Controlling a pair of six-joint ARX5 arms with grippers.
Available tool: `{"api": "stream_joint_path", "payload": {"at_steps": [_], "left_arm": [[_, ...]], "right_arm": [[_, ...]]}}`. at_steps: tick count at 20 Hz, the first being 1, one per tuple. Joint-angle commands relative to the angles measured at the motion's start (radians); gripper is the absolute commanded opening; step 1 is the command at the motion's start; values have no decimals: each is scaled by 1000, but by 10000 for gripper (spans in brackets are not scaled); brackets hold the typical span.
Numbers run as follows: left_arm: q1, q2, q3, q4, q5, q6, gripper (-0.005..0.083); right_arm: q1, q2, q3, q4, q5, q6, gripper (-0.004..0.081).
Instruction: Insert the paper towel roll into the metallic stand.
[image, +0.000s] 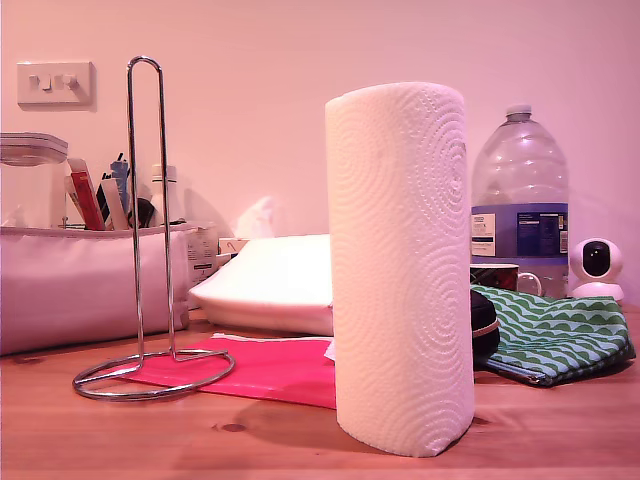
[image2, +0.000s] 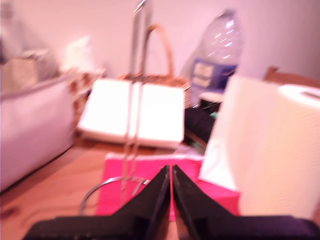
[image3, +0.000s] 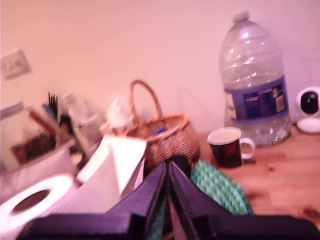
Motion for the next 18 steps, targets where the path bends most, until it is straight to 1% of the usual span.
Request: {"api": "stream_joint_path", "payload": {"at_steps": [1,3,5,7,9,11,13,14,15,16,18], "left_arm": [[-30,-10,-5,-8,-11,1,-22],[-61,-4,-5,-39,-48,5,-22],[-77,27,-4,-51,-63,12,-22],[-95,84,-4,-51,-62,20,-22],[-110,153,-4,-45,-63,54,-22],[-120,223,-5,3,-58,73,-22],[-122,272,-4,69,-59,73,-21],[-122,290,-4,103,-60,72,-11],[-122,306,-4,136,-61,72,29],[-122,321,-4,163,-74,73,90],[-122,353,-4,206,-146,127,249]], "right_arm": [[5,77,66,-109,-26,-41,-12],[5,152,147,-216,-67,-80,-12],[10,227,208,-285,-128,-107,-12],[24,290,253,-319,-176,-130,-12],[47,344,293,-341,-216,-201,-12],[71,401,333,-378,-238,-238,-12],[99,453,364,-402,-261,-238,-12],[114,478,377,-410,-265,-257,-12],[129,497,388,-414,-264,-270,-12],[141,515,396,-414,-264,-271,-12],[164,540,404,-409,-264,-272,-12]]}}
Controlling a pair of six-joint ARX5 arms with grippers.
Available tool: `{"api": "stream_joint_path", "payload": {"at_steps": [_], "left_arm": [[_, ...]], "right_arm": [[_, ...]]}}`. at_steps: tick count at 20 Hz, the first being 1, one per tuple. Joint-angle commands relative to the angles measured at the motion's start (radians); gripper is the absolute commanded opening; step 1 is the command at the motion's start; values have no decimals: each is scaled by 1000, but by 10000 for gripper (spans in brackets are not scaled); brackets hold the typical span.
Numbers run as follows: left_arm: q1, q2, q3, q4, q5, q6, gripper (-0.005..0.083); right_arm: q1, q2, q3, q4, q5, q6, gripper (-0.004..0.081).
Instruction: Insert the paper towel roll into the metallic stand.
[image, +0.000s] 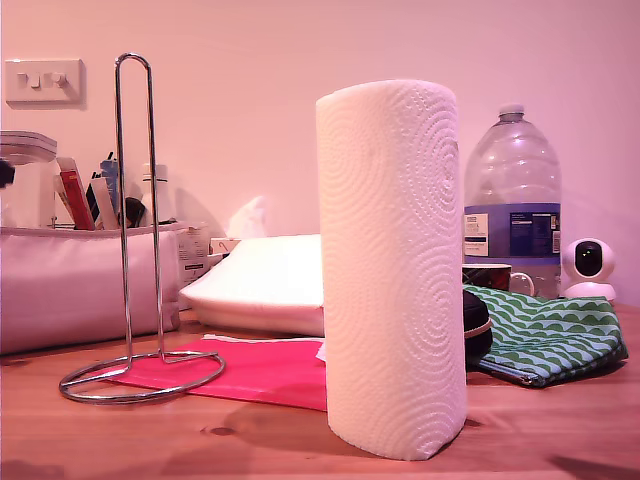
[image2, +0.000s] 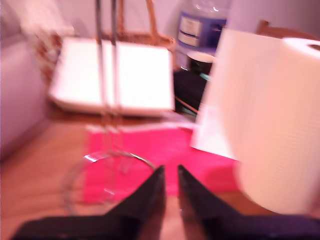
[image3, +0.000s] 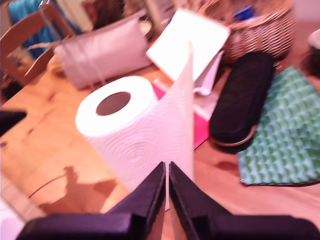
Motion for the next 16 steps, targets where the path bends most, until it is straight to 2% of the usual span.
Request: {"api": "stream_joint_path", "payload": {"at_steps": [1,4,6,9,16], "left_arm": [[-2,35,-5,61,-24,22,285],[-9,133,-5,255,-40,52,289],[-9,218,-5,324,-40,87,297],[-9,364,-5,377,-59,98,424],[5,734,-5,650,-65,168,433]], "right_arm": [[21,15,7,5,-3,-16,-12],[42,44,7,19,-1,-26,-12],[57,57,7,43,0,-26,-12],[66,62,7,70,1,-29,-12],[66,62,7,65,1,-29,-12]]}}
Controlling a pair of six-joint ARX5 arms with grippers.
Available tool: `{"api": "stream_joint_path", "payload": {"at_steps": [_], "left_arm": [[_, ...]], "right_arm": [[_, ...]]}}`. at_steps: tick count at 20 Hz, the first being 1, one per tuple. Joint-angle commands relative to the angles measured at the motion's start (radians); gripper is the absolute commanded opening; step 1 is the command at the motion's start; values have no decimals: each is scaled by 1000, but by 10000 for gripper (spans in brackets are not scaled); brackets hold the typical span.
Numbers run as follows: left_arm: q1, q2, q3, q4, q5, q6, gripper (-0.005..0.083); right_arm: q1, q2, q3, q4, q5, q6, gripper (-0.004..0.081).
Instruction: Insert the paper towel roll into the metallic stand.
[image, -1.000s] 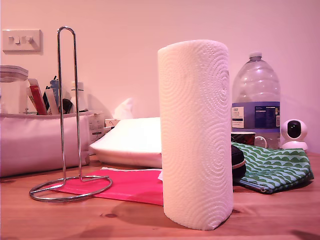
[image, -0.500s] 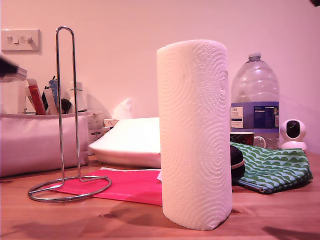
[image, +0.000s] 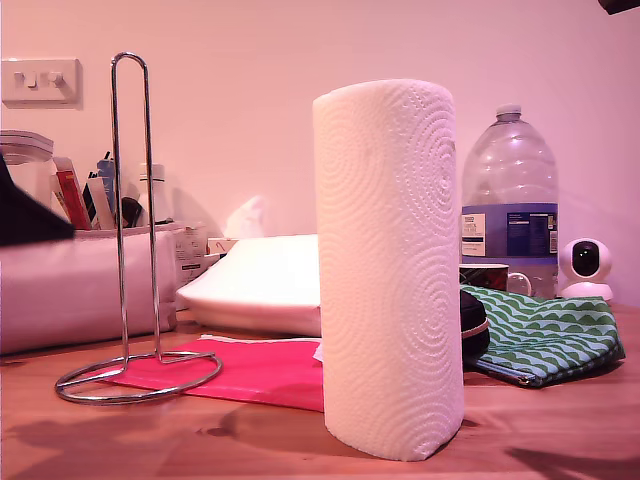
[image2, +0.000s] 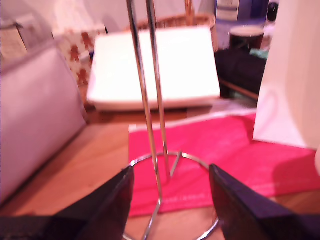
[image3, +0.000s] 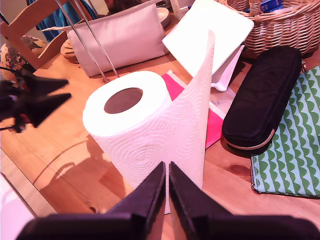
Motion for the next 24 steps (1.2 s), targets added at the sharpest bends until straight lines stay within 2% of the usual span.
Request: {"api": "stream_joint_path", "payload": {"at_steps": [1,5,7,10,13,16,18,20,22,24], "left_arm": [[4,108,-5,72,14,27,433],[6,319,-1,324,37,35,432],[11,418,29,397,68,34,432],[19,567,117,439,113,34,432],[19,686,208,469,124,34,432],[21,781,281,468,163,35,432],[19,839,319,461,201,35,432],[17,883,337,462,207,46,430],[17,911,352,462,225,50,408],[16,925,367,457,247,50,295]], "right_arm": [[5,2,7,4,-2,-6,-12],[5,2,7,4,-2,-6,-12],[8,2,7,4,-2,-6,-12],[26,2,9,3,-3,-8,-12],[66,3,31,-39,5,-72,-12],[97,11,79,-92,75,-84,-12],[111,21,116,-91,84,-113,-8],[131,53,170,-95,84,-135,16],[165,109,229,-114,84,-174,99],[212,185,277,-124,82,-216,182]]}}
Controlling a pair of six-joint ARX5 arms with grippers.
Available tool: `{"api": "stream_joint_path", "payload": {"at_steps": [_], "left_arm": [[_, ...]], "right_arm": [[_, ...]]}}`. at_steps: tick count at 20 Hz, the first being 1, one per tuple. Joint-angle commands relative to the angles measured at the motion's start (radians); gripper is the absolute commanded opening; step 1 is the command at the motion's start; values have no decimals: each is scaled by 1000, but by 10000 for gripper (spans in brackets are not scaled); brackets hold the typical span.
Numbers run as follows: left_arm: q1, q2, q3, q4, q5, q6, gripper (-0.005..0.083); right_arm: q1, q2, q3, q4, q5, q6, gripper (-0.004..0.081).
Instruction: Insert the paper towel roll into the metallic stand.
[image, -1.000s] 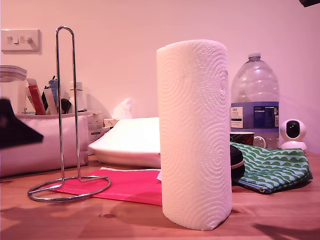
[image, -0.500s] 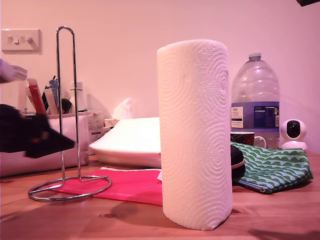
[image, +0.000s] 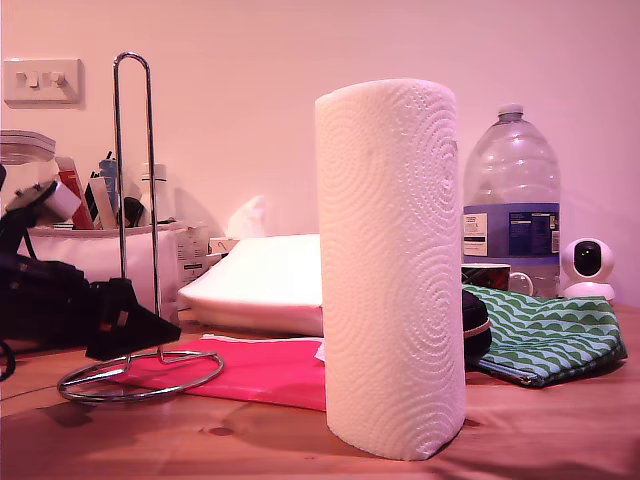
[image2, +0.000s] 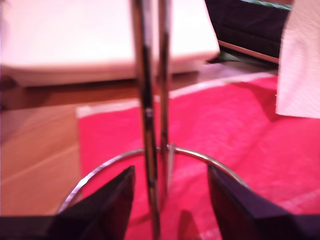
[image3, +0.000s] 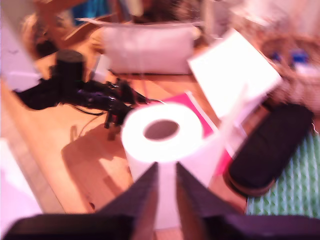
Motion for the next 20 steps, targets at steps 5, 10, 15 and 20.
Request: {"api": "stream_joint_path", "payload": {"at_steps": [5,10,15,20], "left_arm": [[-2,15,24,1,4,3,-24],[-3,15,27,2,5,3,-24],[-4,15,29,-3,5,-4,-24],[-5,15,29,-5,5,-4,-24]], "right_arm": [[168,273,118,-39,24,-173,243],[268,460,275,-254,214,-184,369],[350,565,417,-335,308,-171,450],[393,676,479,-358,338,-168,461]]}}
